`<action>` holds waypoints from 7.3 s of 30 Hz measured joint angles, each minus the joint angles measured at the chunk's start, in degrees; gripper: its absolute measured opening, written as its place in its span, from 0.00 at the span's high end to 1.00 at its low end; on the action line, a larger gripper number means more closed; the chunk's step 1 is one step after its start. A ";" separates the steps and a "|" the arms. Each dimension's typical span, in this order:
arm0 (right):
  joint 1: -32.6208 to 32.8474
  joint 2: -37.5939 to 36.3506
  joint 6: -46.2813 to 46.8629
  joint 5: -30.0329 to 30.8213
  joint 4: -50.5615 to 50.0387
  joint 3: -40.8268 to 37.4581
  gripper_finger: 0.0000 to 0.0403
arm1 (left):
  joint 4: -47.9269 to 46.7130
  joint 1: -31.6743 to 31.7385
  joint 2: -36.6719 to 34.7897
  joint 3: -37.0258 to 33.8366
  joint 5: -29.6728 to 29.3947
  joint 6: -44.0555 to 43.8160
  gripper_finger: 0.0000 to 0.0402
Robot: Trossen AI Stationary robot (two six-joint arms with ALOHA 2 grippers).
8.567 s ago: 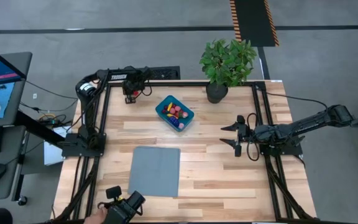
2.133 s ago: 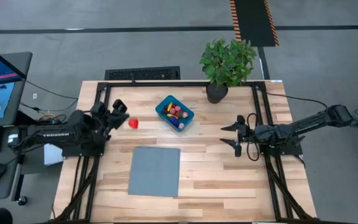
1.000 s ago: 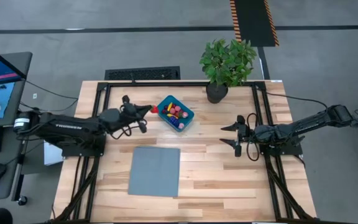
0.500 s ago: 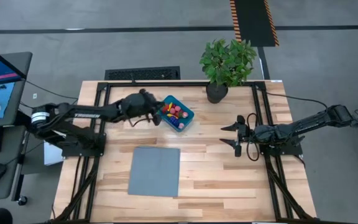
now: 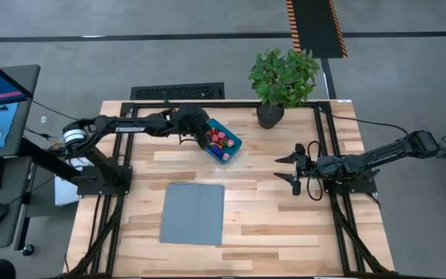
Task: Pick and placing Produce into tupperware
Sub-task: Put the strawberry into the container, then return to Home Position
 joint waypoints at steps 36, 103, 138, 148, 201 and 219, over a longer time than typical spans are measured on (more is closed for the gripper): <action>-0.01 0.00 0.00 0.02 -0.46 0.00 0.32 | 10.09 -2.17 -8.27 0.59 19.28 1.28 0.82; -26.46 -34.82 -3.86 -42.09 -16.34 0.59 0.32 | 12.59 -32.04 -86.79 -54.06 2.91 5.89 0.84; -25.11 -32.28 -14.01 -38.82 -16.70 0.59 0.32 | 8.31 -30.05 -87.34 -54.26 -2.46 13.26 0.84; -25.00 -32.28 -6.60 -38.82 -16.70 0.59 0.32 | 8.28 -30.05 -87.34 -54.30 -2.48 13.11 0.84; -25.00 -32.28 -6.56 -38.82 -16.69 0.59 0.32 | 8.28 -30.05 -87.34 -54.30 -2.56 13.25 0.84; -25.00 -32.28 -6.56 -38.82 -16.70 0.59 0.32 | 8.28 -30.08 -87.34 -54.31 -2.58 13.22 0.84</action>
